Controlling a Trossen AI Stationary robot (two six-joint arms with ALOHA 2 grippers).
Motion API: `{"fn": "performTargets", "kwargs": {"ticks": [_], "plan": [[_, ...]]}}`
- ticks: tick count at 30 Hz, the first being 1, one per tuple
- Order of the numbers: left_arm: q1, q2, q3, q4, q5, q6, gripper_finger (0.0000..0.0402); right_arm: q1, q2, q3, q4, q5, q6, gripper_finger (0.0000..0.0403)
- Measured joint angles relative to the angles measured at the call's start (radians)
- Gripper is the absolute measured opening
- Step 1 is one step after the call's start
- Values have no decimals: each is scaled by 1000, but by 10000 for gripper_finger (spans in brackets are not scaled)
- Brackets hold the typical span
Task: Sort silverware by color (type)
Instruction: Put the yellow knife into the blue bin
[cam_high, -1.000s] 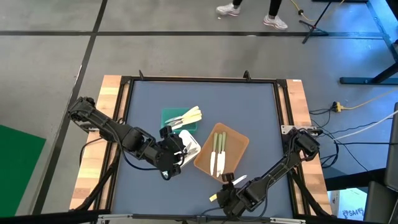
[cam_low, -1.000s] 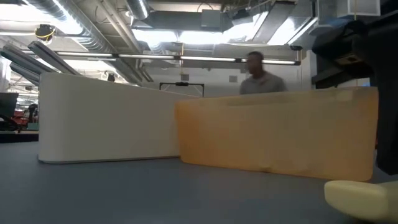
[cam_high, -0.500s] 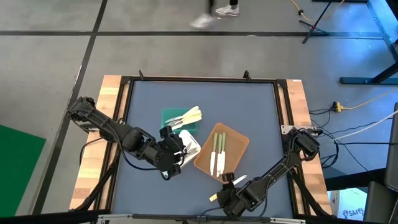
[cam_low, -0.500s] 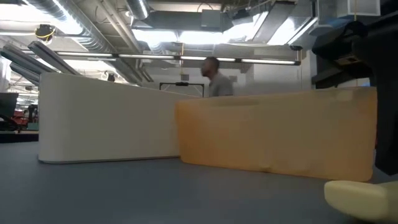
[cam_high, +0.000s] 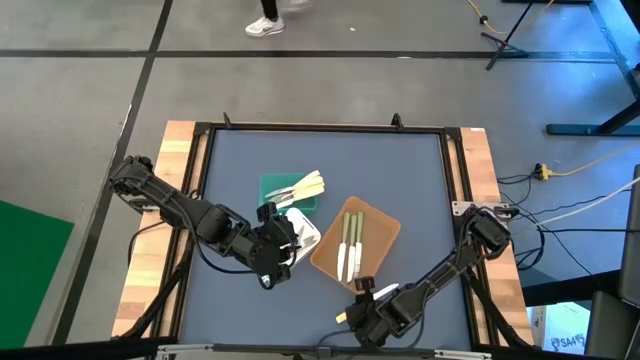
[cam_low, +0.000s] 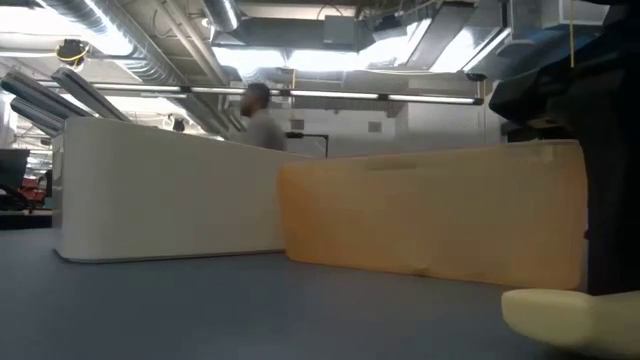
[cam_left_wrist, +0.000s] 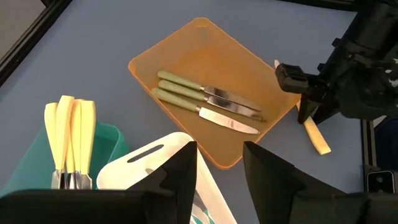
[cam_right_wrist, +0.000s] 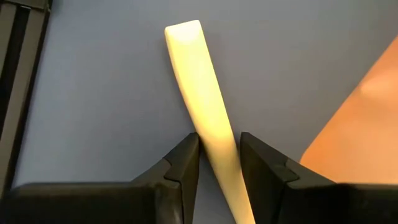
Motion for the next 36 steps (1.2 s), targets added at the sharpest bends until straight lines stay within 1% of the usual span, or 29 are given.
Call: {"fn": "performTargets", "kwargs": {"ticks": [8,14,21,23,30,33,36], "plan": [[0,0,0,0,0,0,125,-5,0,1,-2,-17,2,110],[0,0,0,0,0,0,125,-14,0,2,-2,-55,4,110],[0,0,0,0,0,0,125,-19,0,2,-4,-64,3,109],[0,0,0,0,0,0,125,-19,1,2,-4,-65,3,99],[0,0,0,0,0,0,125,-19,1,2,-6,-66,-3,34],[0,0,0,0,0,0,125,-19,1,2,-6,-65,-3,27],[0,0,0,0,0,0,125,-19,1,2,-6,-65,-3,33]]}}
